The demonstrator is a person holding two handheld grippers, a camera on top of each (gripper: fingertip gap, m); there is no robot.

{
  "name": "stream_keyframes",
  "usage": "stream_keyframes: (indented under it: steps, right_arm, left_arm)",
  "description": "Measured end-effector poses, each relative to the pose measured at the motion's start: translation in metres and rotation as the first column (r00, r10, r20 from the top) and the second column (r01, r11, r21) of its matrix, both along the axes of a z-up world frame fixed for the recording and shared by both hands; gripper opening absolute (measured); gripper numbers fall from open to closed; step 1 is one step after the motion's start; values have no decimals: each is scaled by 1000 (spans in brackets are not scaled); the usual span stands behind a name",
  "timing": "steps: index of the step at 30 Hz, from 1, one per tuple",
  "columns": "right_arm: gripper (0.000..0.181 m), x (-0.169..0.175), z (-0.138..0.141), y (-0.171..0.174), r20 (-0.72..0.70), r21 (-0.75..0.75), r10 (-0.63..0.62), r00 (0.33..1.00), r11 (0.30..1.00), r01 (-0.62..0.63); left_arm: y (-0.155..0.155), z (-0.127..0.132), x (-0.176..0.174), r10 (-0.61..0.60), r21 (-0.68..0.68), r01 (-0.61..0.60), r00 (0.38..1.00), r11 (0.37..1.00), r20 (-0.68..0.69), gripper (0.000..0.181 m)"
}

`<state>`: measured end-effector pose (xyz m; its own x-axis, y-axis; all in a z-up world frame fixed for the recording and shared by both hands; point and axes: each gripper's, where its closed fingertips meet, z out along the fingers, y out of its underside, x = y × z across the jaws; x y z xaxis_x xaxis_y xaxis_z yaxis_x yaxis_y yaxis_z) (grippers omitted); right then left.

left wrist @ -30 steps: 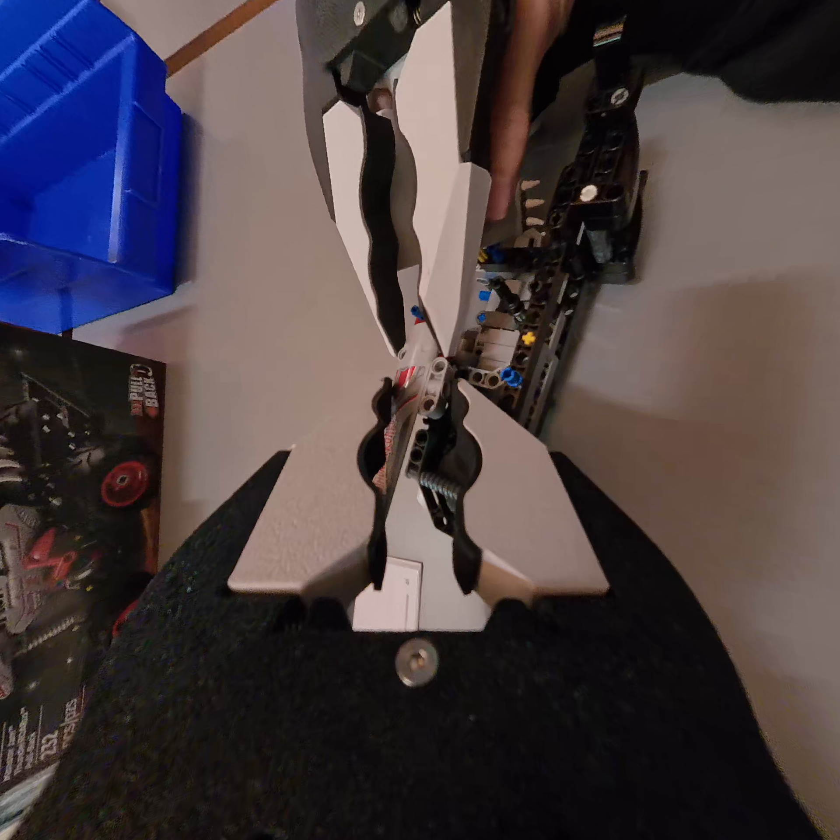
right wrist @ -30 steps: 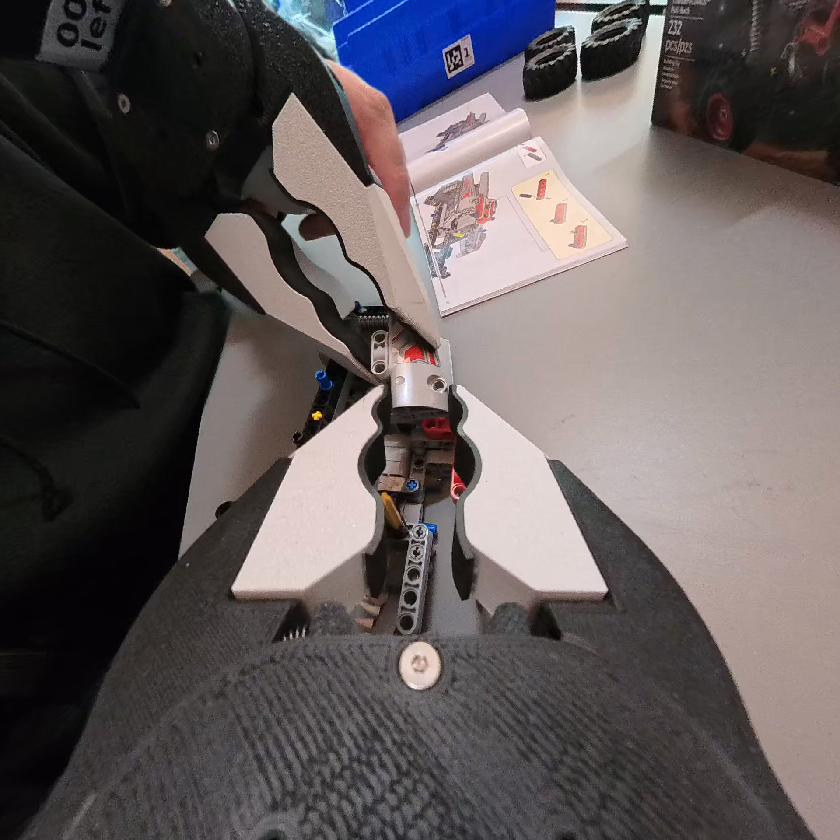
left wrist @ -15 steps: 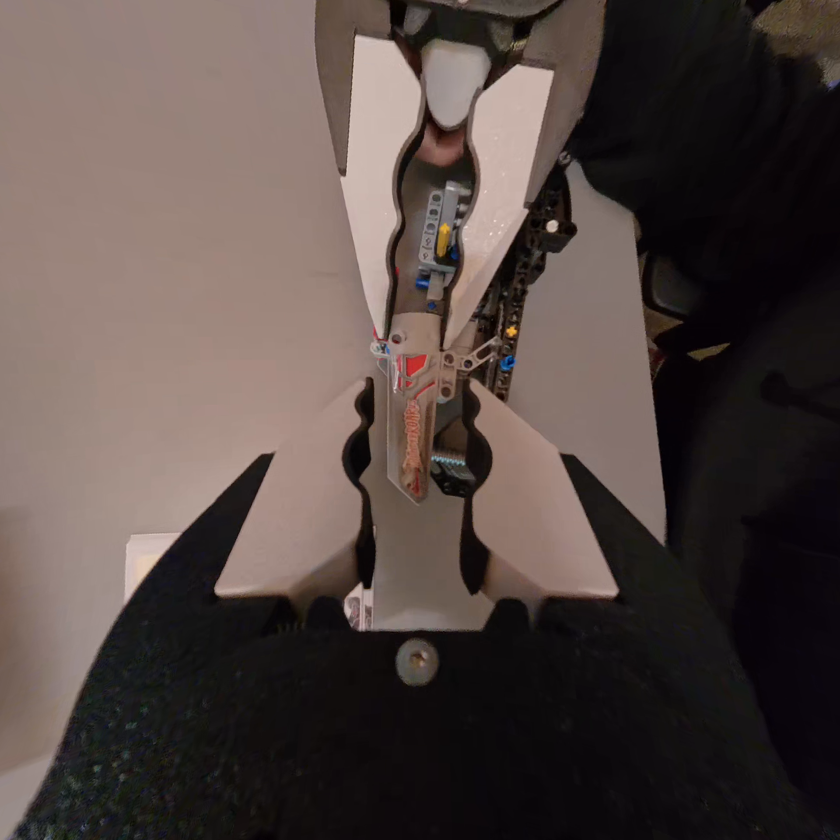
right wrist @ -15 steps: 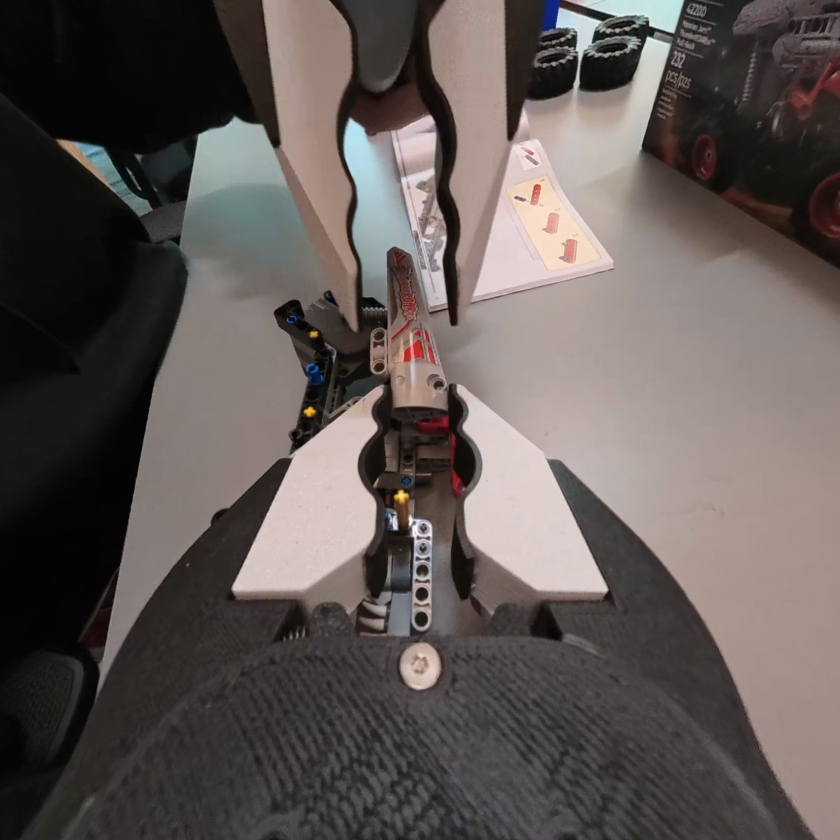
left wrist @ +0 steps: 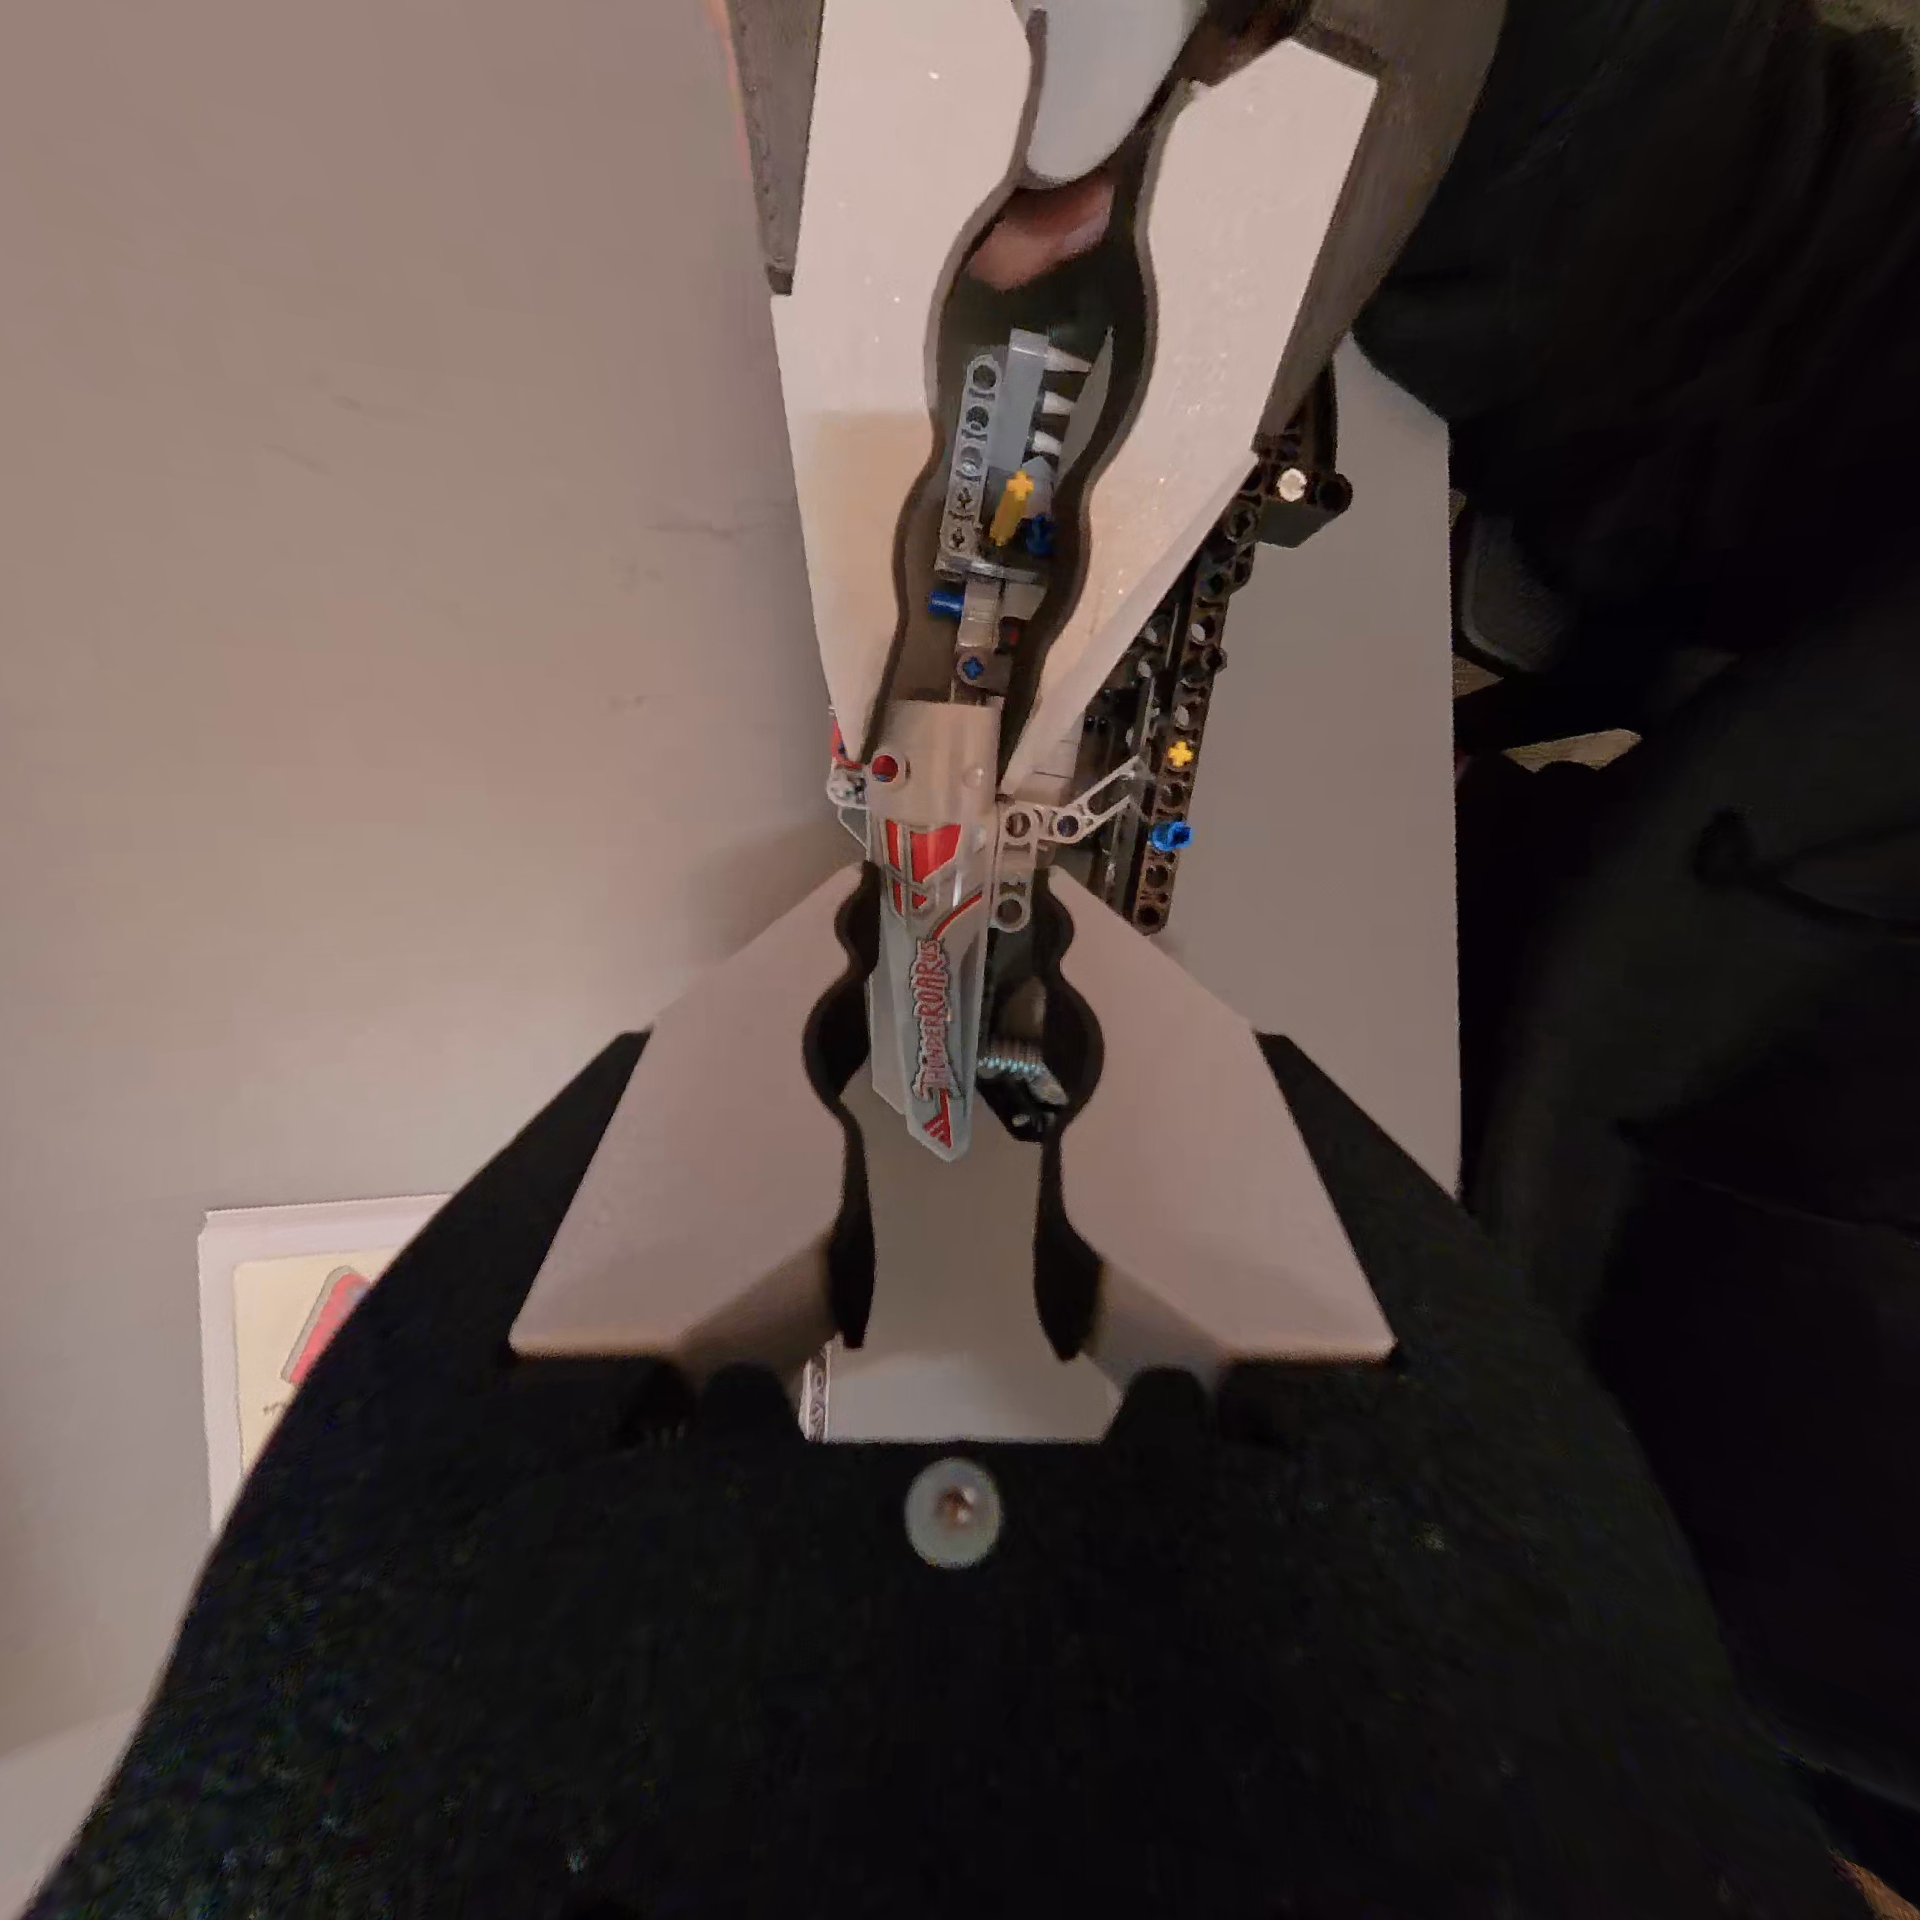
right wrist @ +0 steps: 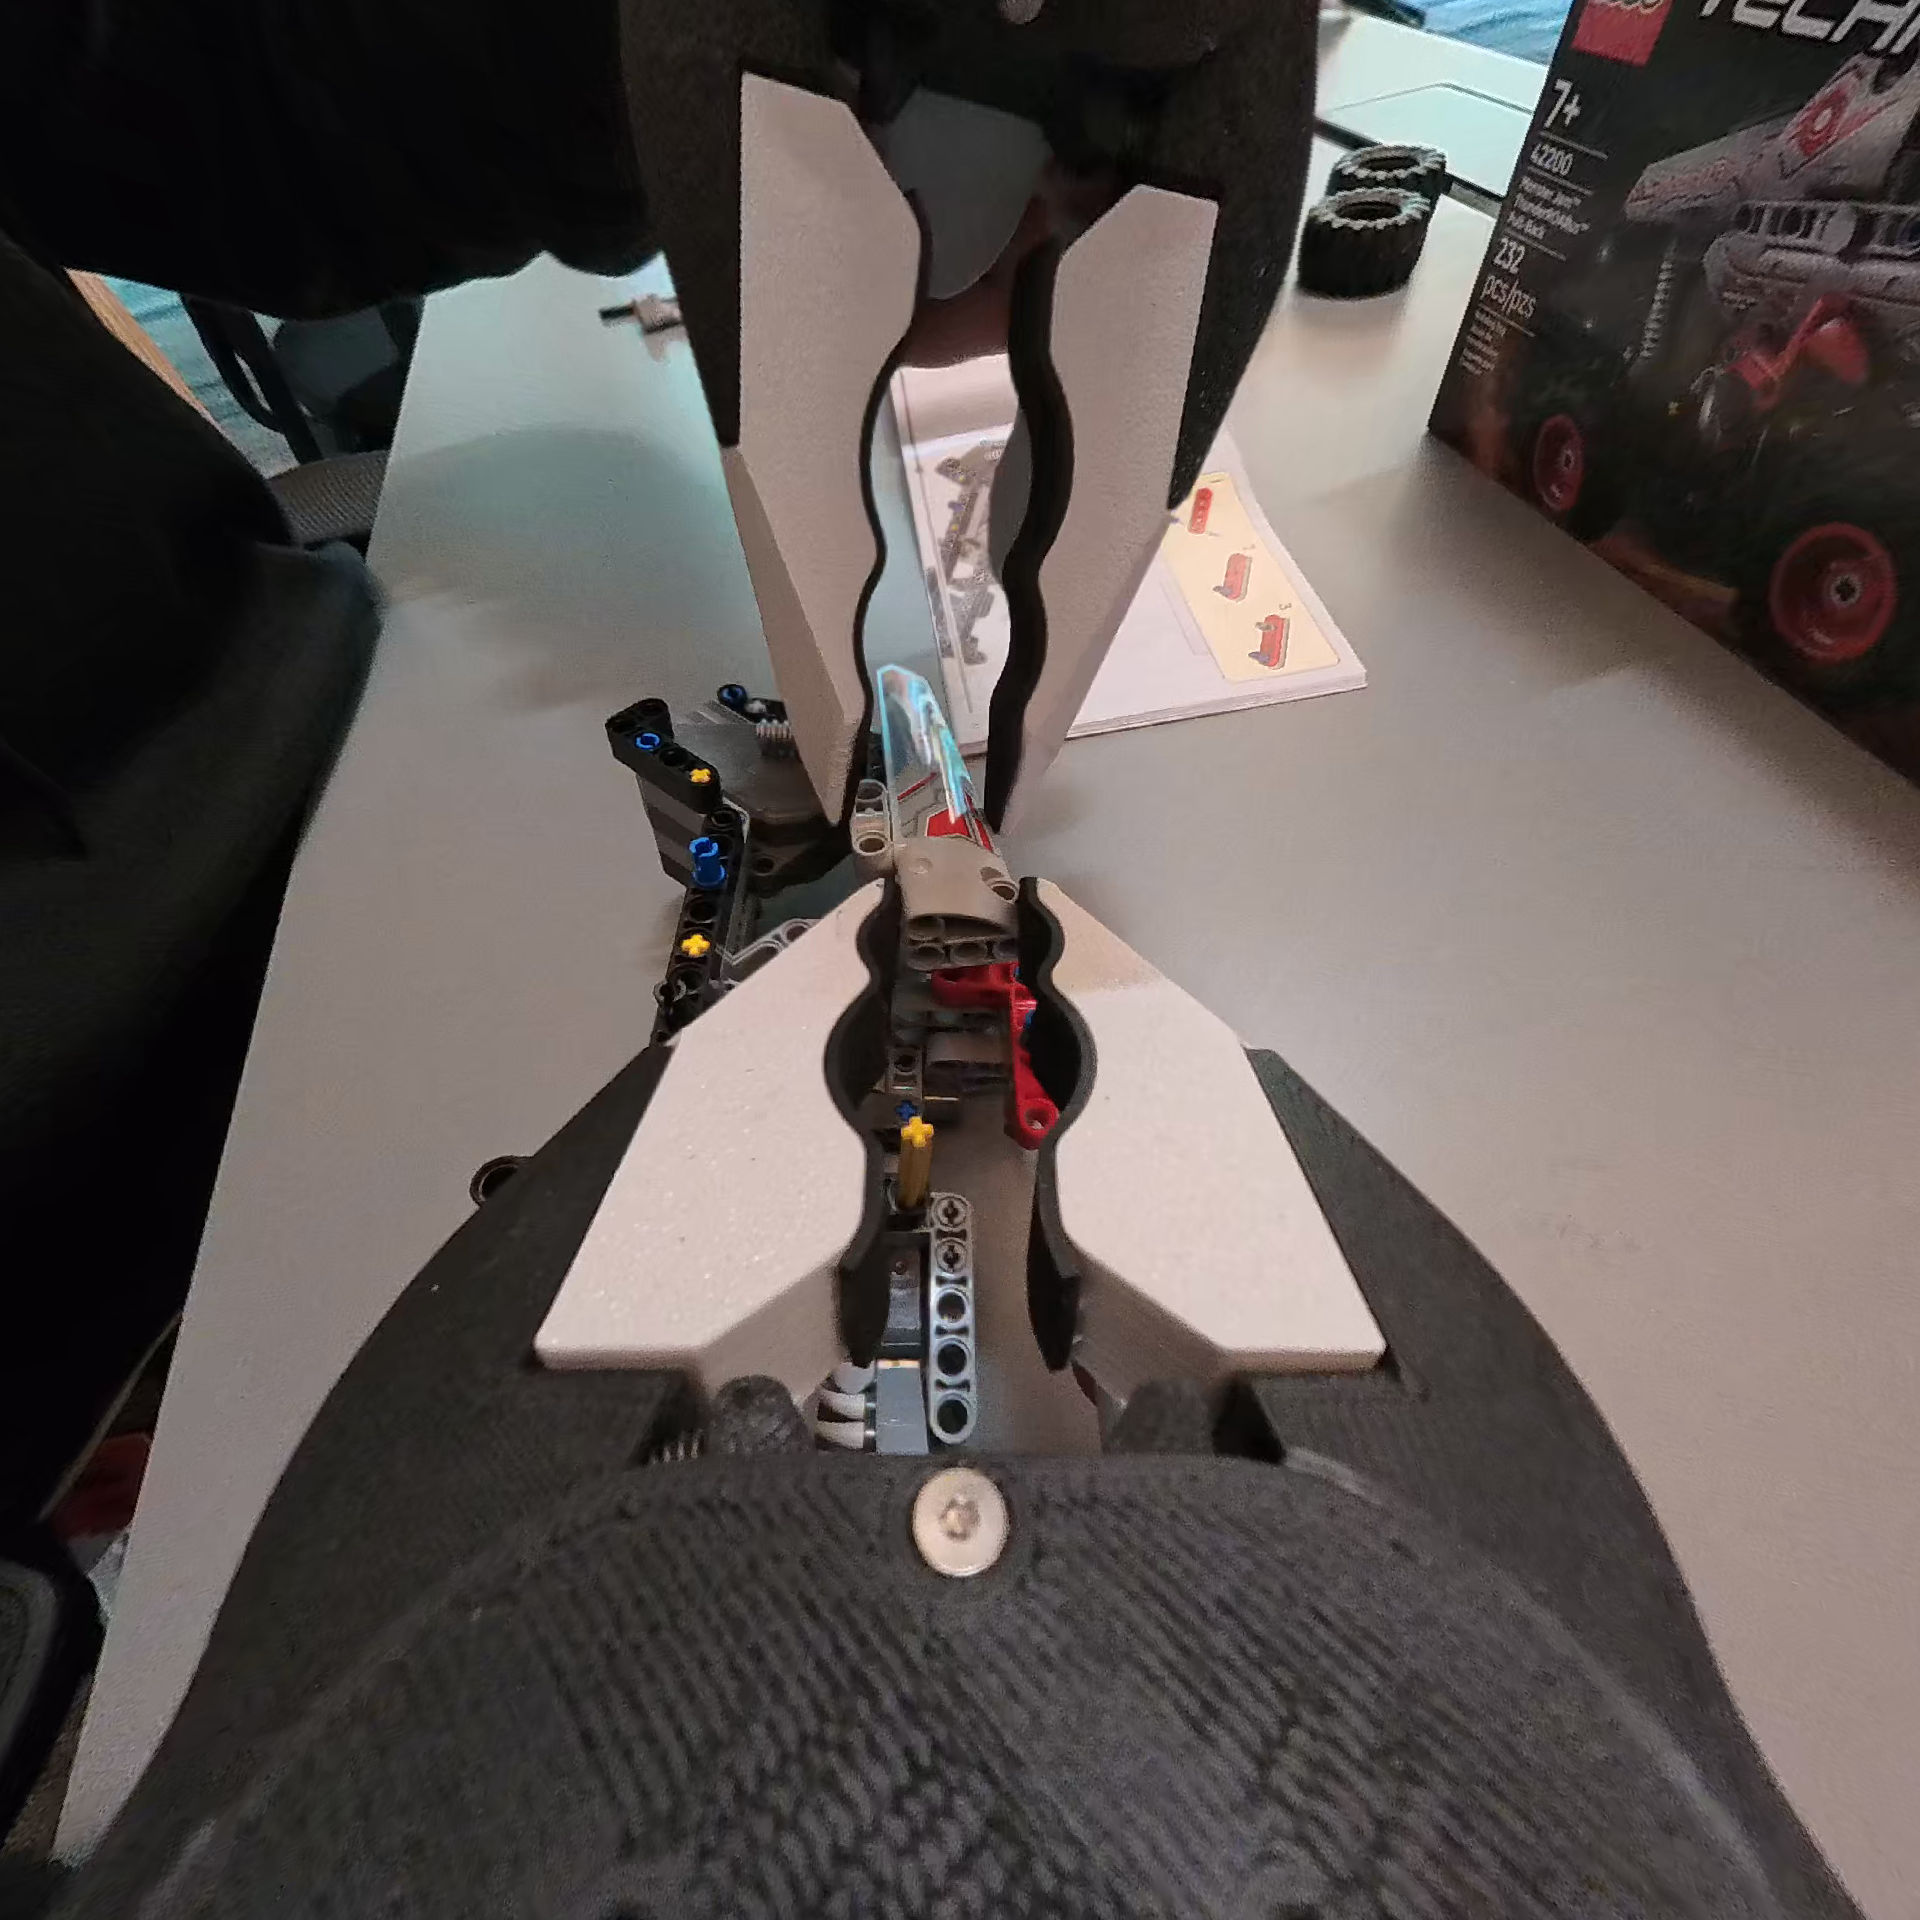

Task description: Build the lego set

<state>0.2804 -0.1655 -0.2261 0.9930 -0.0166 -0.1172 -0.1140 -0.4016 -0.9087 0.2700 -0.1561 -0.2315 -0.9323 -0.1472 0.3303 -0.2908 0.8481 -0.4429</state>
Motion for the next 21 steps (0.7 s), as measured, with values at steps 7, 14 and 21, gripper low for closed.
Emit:
stream_keyframes:
  steps: [7,14,21]
  right_arm:
    - [17,-2,4,4,17,28,15,1000,999,-16]
    - [18,-1,3,3,-22,43,1,1000,999,0]
    - [23,1,1,3,-100,40,-22,995,999,26]
  left_arm:
    - [4,5,-2,30,-18,-32,993,999,-116,26]
    - [5,6,2,0,-18,-1,998,1000,-69,26]
    - [10,1,4,-68,7,68,996,998,65,26]
